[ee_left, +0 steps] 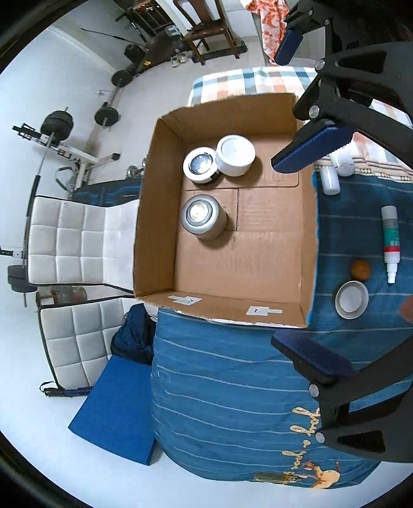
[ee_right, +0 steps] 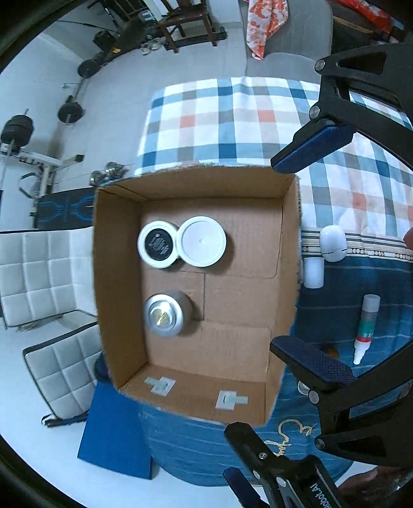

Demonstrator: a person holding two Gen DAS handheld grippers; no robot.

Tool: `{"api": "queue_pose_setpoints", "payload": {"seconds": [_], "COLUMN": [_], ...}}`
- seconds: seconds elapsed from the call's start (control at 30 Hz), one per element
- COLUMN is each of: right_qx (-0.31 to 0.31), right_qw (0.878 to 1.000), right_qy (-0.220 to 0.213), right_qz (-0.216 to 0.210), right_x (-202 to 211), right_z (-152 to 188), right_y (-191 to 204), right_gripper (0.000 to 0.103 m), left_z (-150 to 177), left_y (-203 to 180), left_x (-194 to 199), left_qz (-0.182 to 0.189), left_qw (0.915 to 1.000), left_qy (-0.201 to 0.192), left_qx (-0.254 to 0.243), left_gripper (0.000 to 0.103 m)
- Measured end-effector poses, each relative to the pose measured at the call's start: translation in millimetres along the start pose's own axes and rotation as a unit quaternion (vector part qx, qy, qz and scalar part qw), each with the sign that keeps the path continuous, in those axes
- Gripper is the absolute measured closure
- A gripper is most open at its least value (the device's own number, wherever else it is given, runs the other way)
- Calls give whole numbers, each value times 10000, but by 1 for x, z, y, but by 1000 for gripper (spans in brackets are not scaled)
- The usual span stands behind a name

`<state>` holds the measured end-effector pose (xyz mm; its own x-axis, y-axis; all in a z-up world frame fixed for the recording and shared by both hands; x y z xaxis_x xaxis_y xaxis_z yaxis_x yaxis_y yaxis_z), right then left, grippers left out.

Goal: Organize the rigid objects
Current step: 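Withdraw both tools from the box toward the remaining items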

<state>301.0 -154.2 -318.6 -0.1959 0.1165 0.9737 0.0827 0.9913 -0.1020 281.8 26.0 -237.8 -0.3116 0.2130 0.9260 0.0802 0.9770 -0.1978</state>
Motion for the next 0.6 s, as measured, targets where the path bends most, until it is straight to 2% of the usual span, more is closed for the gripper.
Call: {"api": "queue_pose_setpoints", "payload": {"seconds": [0.23, 0.4, 0.5, 0.6], "right_qx": [14, -19, -21, -13], "right_qw": [9996, 9996, 9998, 9997], "right_qy": [-233, -203, -72, 191], "right_qz": [-127, -209, -175, -140], "right_x": [31, 36, 25, 2], "right_z": [13, 29, 45, 65], "right_y": [1, 0, -2, -4], "right_gripper": [0, 0, 0, 0], "left_z": [7, 22, 38, 65], "left_y": [0, 13, 29, 50], "left_x": [40, 51, 45, 24], "left_qz": [117, 23, -182, -319], "left_qw": [9993, 9990, 9992, 9989], "left_qy": [-338, -418, -314, 21], "left_qx": [66, 129, 185, 357], "left_gripper": [2, 2, 2, 2]}}
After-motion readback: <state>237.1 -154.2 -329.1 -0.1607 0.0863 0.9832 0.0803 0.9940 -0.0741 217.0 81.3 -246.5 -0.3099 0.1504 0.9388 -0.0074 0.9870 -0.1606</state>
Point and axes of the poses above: each gripper's, at about its wrist camera, not at the fingertips, and x roughly against the way its jaws point, y to its left, z to its underside, the point moved 10 cm from there along -x, roughly the way its jaws point, and after that the axes turned 8 degrees about z, right-handed, at the moved point
